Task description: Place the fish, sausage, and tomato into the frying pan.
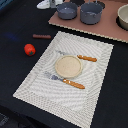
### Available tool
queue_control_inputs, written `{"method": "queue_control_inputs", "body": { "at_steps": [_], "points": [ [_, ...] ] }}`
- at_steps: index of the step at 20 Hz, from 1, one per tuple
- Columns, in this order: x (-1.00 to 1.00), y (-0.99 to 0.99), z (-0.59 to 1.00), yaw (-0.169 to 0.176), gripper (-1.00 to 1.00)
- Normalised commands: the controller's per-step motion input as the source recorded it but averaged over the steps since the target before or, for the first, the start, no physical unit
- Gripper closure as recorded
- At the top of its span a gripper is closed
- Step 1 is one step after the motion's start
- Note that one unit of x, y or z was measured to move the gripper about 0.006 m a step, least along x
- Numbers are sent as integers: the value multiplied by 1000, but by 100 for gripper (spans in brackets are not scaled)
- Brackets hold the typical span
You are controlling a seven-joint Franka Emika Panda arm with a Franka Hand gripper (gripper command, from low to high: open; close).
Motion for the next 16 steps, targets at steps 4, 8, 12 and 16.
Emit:
{"method": "queue_control_inputs", "body": {
  "at_steps": [4, 8, 12, 16],
  "points": [
    [66, 1000, -77, 0, 100],
    [1, 996, -182, 0, 100],
    [-3, 896, -330, 5, 100],
    [0, 674, -426, 11, 100]
  ]
}}
